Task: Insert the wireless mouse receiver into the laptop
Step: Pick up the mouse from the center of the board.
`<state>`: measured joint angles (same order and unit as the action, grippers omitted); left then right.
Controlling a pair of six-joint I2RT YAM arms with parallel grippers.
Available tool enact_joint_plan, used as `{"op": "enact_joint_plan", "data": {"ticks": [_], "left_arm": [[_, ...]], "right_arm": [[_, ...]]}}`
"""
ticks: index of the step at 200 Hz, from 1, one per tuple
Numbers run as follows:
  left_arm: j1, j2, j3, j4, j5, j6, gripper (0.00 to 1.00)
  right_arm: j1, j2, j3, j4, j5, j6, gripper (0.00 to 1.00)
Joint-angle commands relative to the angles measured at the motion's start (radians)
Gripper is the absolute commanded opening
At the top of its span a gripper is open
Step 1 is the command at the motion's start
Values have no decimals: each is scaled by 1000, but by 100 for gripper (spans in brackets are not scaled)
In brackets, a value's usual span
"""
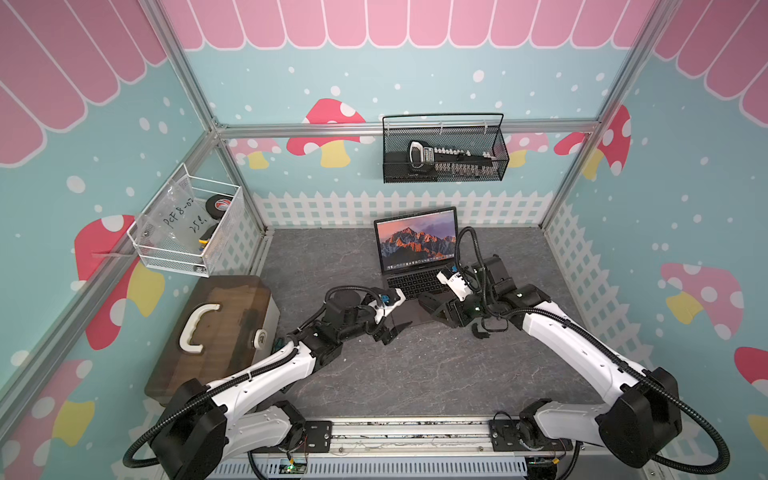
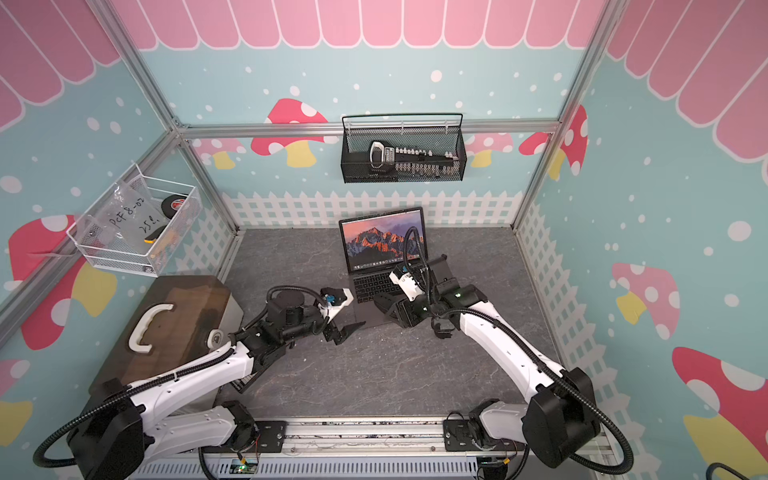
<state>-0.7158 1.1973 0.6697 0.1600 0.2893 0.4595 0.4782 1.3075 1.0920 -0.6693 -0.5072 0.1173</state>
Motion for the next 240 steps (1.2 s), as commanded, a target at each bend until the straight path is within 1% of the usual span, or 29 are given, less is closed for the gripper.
{"op": "enact_joint_plan", "data": {"ticks": [1, 22, 36, 57, 83, 97, 109, 124, 149, 155, 159, 162, 163, 164, 167, 177, 184, 195, 213, 227, 240], "left_arm": [[-46, 41, 51, -40, -77, 296, 92], [-54, 60, 59, 17, -51, 305, 92], [-66, 83, 82, -7, -43, 326, 91], [-89, 115, 109, -60, -40, 364, 85], [-91, 128, 107, -31, 18, 325, 76], [-93, 139, 103, -1, 56, 291, 69], [-93, 145, 93, 26, 79, 265, 57], [-91, 147, 73, 66, 79, 244, 41], [-80, 136, 68, 41, 80, 234, 18], [-76, 130, 65, 37, 82, 233, 13], [-72, 126, 64, 32, 85, 231, 9], [-69, 123, 62, 30, 88, 229, 7], [-69, 121, 61, 29, 89, 228, 6], [-68, 121, 61, 29, 90, 228, 5], [-63, 117, 59, 24, 92, 226, 3], [-50, 106, 60, 4, 108, 218, 0], [-42, 99, 65, -16, 120, 211, 0], [-27, 91, 74, -56, 149, 202, 0], [-12, 82, 97, -109, 202, 181, 0], [-3, 85, 122, -152, 248, 163, 0], [2, 93, 153, -198, 305, 149, 0]], "right_arm": [[4, 27, 58, -184, -129, -89, 29], [8, 51, 92, -230, -133, -117, 29], [9, 60, 101, -240, -151, -135, 28], [13, 69, 113, -243, -179, -146, 27], [17, 82, 113, -238, -198, -158, 27], [20, 87, 111, -219, -221, -153, 27], [24, 83, 104, -190, -238, -146, 27], [23, 73, 84, -151, -252, -141, 27], [24, 50, 61, -116, -268, -152, 28], [24, 44, 56, -111, -266, -160, 30], [24, 37, 54, -109, -264, -170, 33], [24, 32, 52, -107, -262, -175, 36], [25, 28, 50, -104, -259, -181, 40], [25, 28, 50, -104, -259, -181, 40], [25, 20, 47, -100, -252, -189, 46], [26, -18, 27, -71, -202, -218, 61], [26, -48, 4, -45, -156, -253, 66], [39, -98, -41, 0, -69, -331, 70], [84, -161, -105, 64, 37, -459, 73], [108, -172, -115, 88, 101, -478, 74], [125, -170, -115, 103, 152, -473, 72]]}}
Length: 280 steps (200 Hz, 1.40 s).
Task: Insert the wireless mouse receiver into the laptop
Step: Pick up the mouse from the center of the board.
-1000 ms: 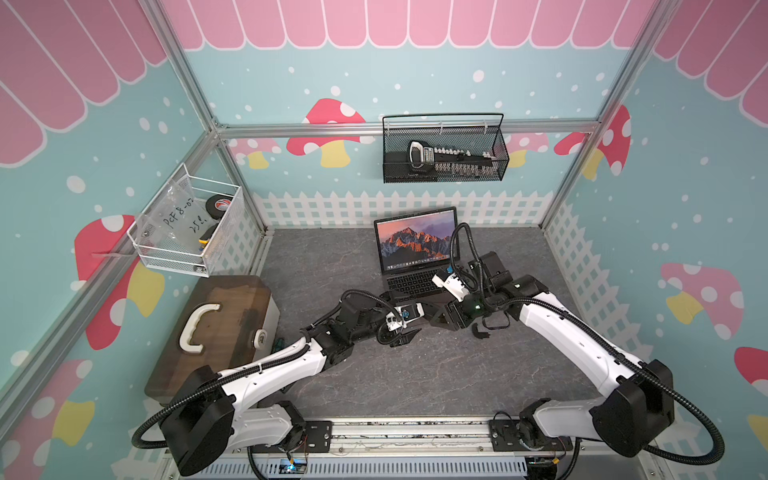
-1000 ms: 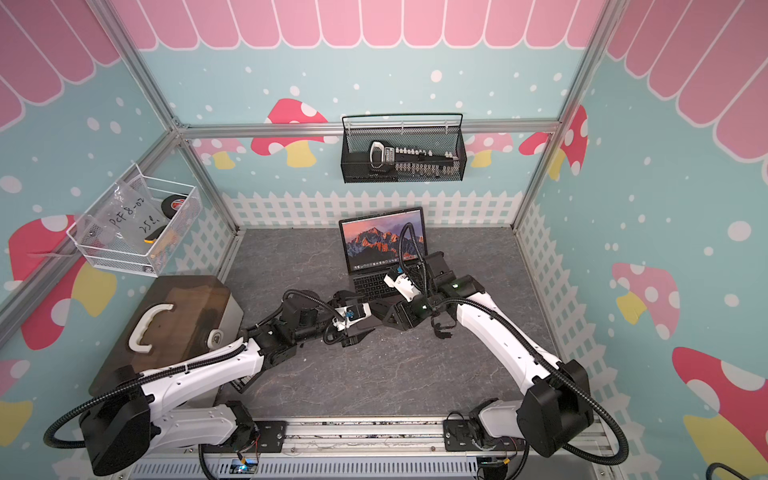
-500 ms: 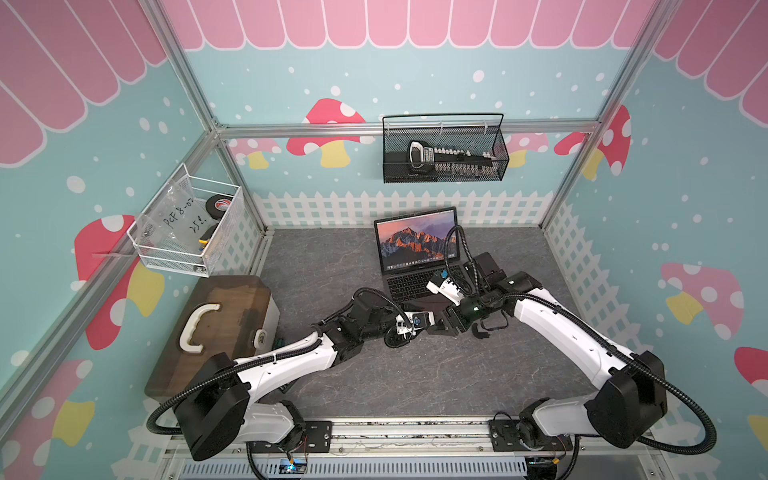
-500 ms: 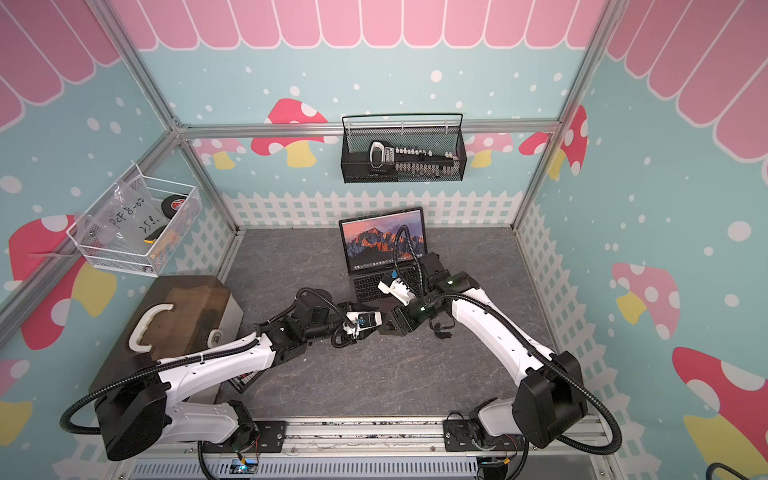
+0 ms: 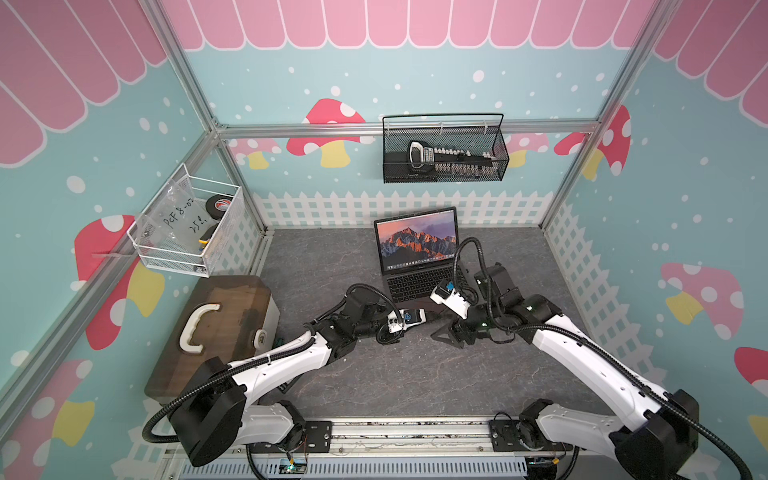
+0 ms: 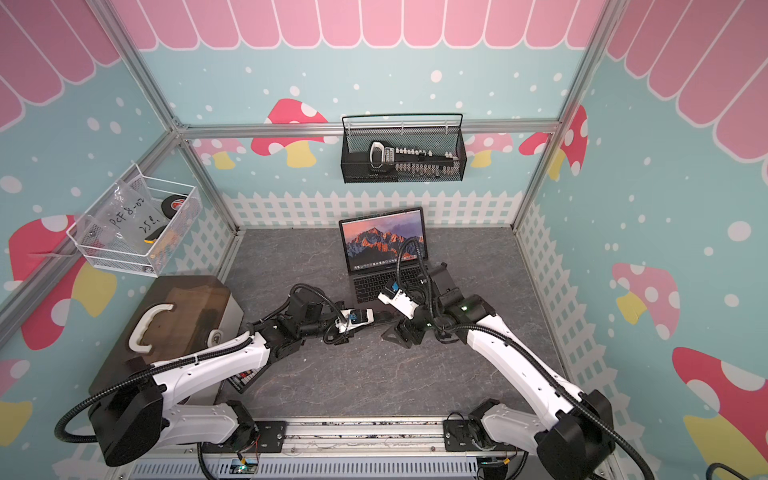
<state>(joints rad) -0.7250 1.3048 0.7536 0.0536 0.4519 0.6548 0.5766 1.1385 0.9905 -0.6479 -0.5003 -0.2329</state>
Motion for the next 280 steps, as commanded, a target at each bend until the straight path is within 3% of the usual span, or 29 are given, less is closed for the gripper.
{"op": "enact_joint_plan", "data": {"ticks": [1, 44, 89, 112, 133, 158, 193, 221, 261, 280], "left_arm": [[11, -14, 70, -96, 147, -48, 0], [23, 1, 98, -133, 247, -69, 0], [45, 4, 89, -126, 228, -63, 0], [45, 2, 95, -130, 251, -69, 0], [44, 2, 101, -132, 287, -81, 0], [45, 1, 113, -150, 329, -90, 0], [45, 2, 116, -160, 360, -103, 0], [49, 5, 125, -176, 389, -101, 0], [54, 17, 144, -206, 421, -100, 0], [58, 9, 144, -209, 433, -105, 1]], "right_arm": [[29, -1, -13, 83, 147, -124, 72], [72, -23, -17, 77, 192, -123, 62], [72, -228, -29, -71, 365, 36, 73], [72, -346, -93, -44, 301, 167, 73], [72, -346, -163, 112, 224, 208, 71], [75, -264, -168, 277, 149, 165, 71], [76, -145, -103, 335, 41, 71, 71], [76, -93, -72, 319, -4, 28, 60], [76, -84, -52, 322, -40, 31, 30], [68, -92, -47, 325, -30, 52, 19]]}}
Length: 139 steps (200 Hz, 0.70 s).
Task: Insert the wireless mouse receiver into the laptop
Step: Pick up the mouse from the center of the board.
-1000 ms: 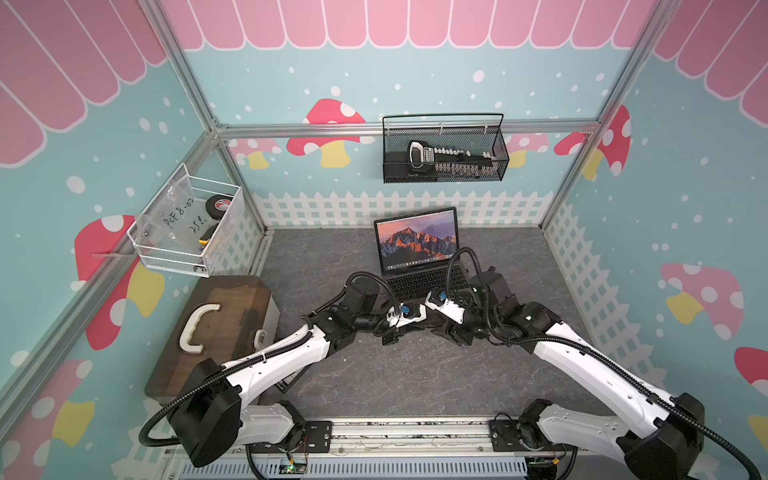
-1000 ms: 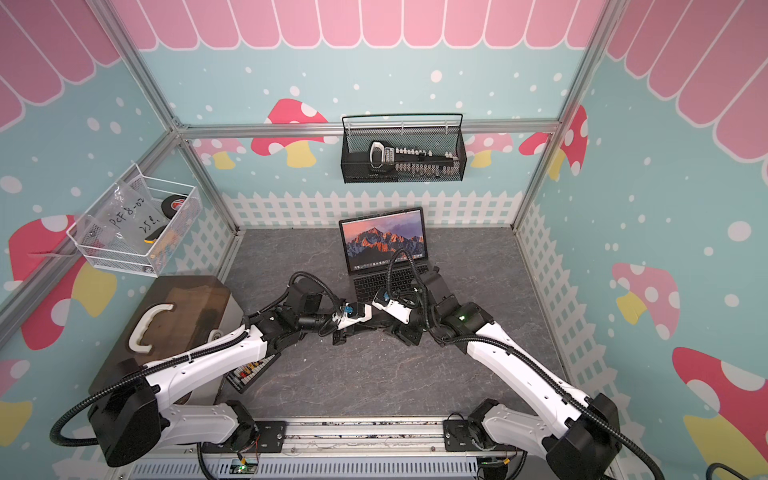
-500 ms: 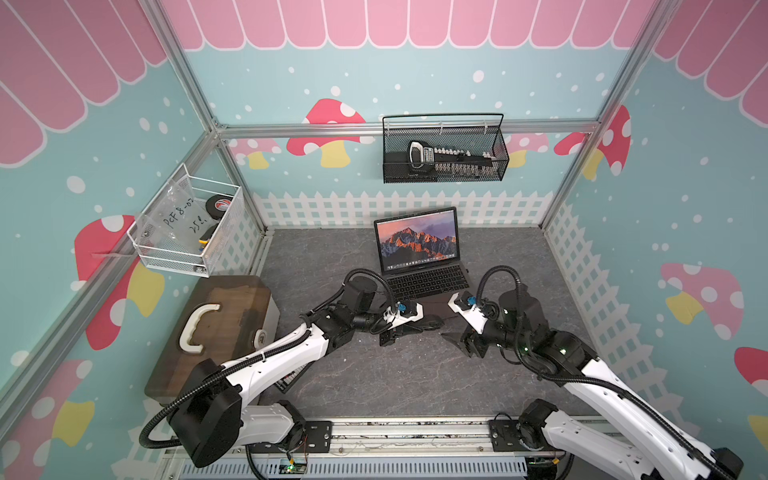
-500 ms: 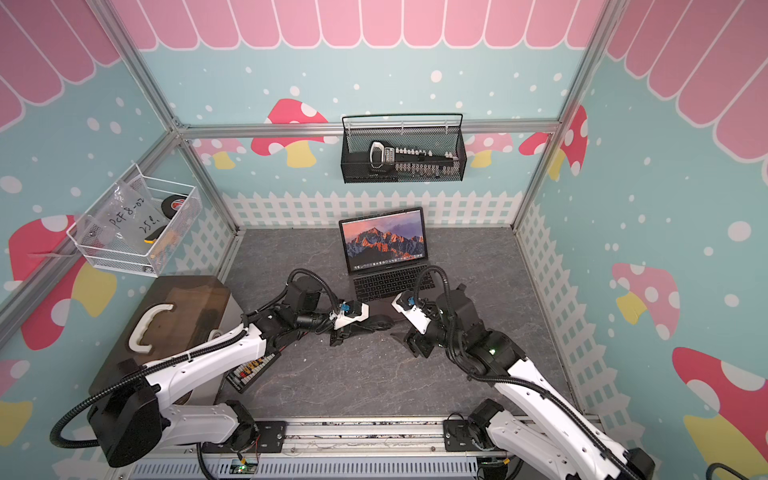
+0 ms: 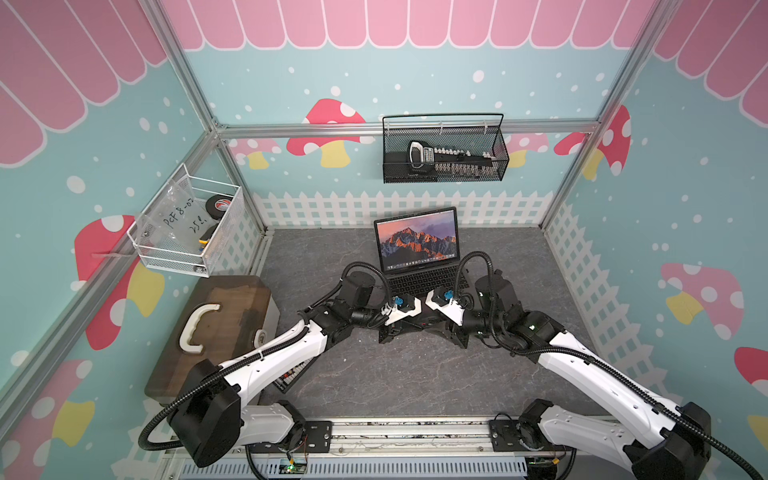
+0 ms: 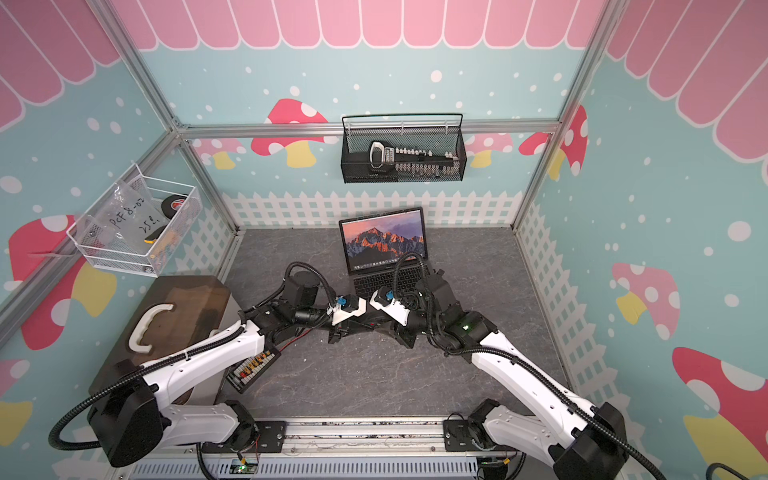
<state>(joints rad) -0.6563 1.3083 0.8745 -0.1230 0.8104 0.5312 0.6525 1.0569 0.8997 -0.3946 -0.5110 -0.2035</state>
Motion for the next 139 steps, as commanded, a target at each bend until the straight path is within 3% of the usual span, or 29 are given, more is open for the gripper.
{"op": "enact_joint_plan", "data": {"ticks": [1, 32, 58, 84, 100, 118, 139], "left_arm": [[-11, 5, 23, -34, 74, 18, 1], [3, -25, 13, -12, 103, -26, 13], [22, -74, -40, 107, 116, -122, 41], [57, -123, -129, 338, 154, -316, 63], [87, -134, -169, 477, 158, -443, 72], [124, -132, -177, 607, 78, -641, 82], [155, -115, -146, 646, -135, -882, 87]], "right_arm": [[-8, -11, 44, 72, -20, 25, 19], [-48, -17, 36, 112, -38, 114, 7], [-78, -25, 27, 179, -20, 220, 0], [-80, -51, -7, 236, 7, 303, 0], [-80, -72, -33, 272, 43, 354, 0], [-80, -91, -40, 288, 121, 431, 0], [-80, -109, -53, 325, 206, 557, 0]]}}
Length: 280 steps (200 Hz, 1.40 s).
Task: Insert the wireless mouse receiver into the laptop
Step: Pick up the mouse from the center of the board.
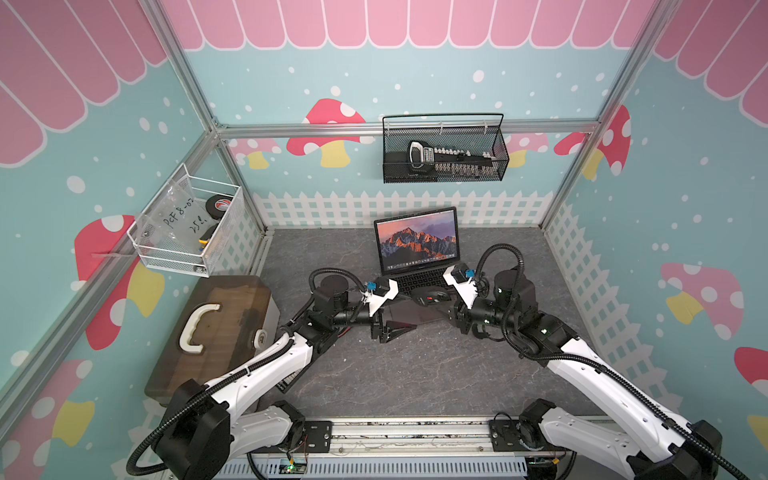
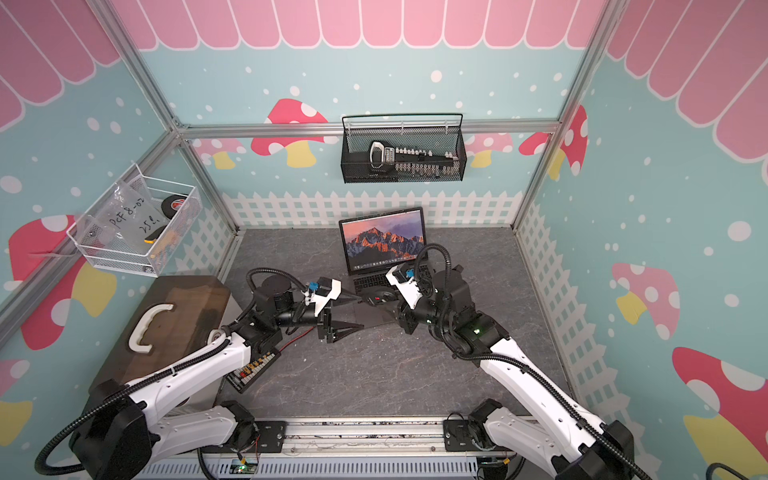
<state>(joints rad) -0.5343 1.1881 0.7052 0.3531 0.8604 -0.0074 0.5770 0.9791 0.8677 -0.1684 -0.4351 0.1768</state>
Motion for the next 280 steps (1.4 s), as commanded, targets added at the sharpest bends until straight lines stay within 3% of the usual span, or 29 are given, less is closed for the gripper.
{"op": "enact_joint_plan", "data": {"ticks": [1, 29, 70, 91, 115, 147, 172, 188, 216, 256, 280], "left_arm": [[34, 7, 27, 166, -195, -353, 87], [52, 34, 82, 116, -344, -598, 88], [50, 26, -16, 234, -542, -868, 88], [48, 32, 29, 67, -590, -947, 80], [34, 41, 55, 30, -594, -958, 74], [31, 66, 26, 207, -561, -1063, 73], [1, 103, -20, 406, -561, -1084, 71], [-12, 144, -9, 444, -537, -1105, 70], [-33, 218, -15, 570, -539, -1158, 67], [-34, 359, 7, 899, -476, -1280, 56], [-48, 409, 39, 956, -443, -1307, 52]], "right_arm": [[-5, -32, -23, 102, 134, 185, 0], [-4, -23, -42, 168, 224, 369, 0], [-4, -4, -139, 338, 335, 611, 0], [-4, 26, -178, 472, 306, 668, 0], [-4, 93, -164, 567, 232, 659, 0], [-4, 194, -142, 707, 154, 740, 0], [-2, 267, -110, 754, 100, 789, 0], [0, 296, -101, 798, 75, 819, 0], [6, 307, -94, 860, 48, 844, 0], [8, 303, -93, 861, 12, 846, 0], [9, 315, -87, 864, -6, 879, 0]]}}
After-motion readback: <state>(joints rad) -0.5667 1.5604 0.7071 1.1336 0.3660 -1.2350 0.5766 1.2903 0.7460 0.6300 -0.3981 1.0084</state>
